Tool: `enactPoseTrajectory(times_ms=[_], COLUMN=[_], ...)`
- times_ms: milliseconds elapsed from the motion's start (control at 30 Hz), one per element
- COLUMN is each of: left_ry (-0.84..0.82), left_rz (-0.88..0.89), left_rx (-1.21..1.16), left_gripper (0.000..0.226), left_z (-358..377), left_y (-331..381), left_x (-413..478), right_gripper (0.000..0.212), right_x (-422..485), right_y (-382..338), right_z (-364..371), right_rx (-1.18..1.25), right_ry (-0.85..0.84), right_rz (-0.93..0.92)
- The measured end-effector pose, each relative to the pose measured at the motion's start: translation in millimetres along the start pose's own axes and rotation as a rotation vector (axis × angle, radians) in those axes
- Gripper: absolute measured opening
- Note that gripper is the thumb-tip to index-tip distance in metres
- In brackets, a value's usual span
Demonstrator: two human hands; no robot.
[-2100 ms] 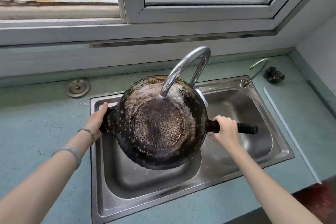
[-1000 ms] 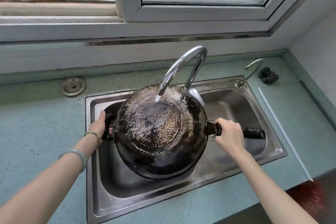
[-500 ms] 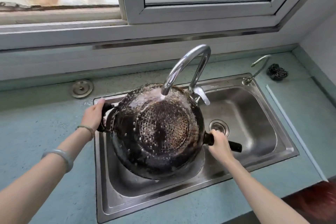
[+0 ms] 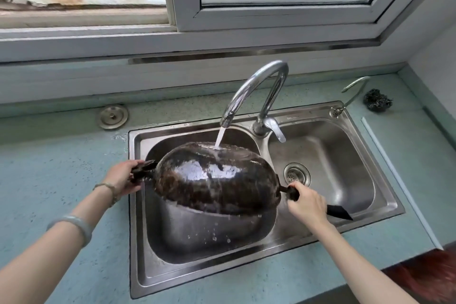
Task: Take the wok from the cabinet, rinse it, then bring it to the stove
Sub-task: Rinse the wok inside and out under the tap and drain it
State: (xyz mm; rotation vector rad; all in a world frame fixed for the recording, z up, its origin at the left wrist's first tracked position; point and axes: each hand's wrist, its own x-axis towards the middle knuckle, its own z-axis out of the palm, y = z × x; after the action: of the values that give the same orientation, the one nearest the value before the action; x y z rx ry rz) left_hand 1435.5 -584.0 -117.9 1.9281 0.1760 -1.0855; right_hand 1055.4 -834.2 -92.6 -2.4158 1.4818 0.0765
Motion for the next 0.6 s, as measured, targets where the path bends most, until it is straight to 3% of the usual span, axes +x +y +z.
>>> enactPoseTrajectory(times_ms=[67,233,433,600], left_ry=[-0.02,-0.022,-0.111,-0.006], left_rz=[0.001,0.161,0.289,0.369], left_rx=[-0.018,0.101,0.23,0.42], left_gripper=[0.028,0.062,0.052,0.041], left_z=[6,8,-2,-9], left_y=[8,19,16,20], left_x=[-8,-8,-2,3], right_gripper=[0.022,0.019,0.016,0.026], right_x=[1,2,5,4], right_y=[-2,-1,4,6], right_z=[-1,-1,-2,1], right_rx=[-0.039,-0.028,-0.08,-0.07], right_ry=[-0.069,-0.216,-0.349,-0.497], right_rz=[0.056,0.106,0.06,0.005])
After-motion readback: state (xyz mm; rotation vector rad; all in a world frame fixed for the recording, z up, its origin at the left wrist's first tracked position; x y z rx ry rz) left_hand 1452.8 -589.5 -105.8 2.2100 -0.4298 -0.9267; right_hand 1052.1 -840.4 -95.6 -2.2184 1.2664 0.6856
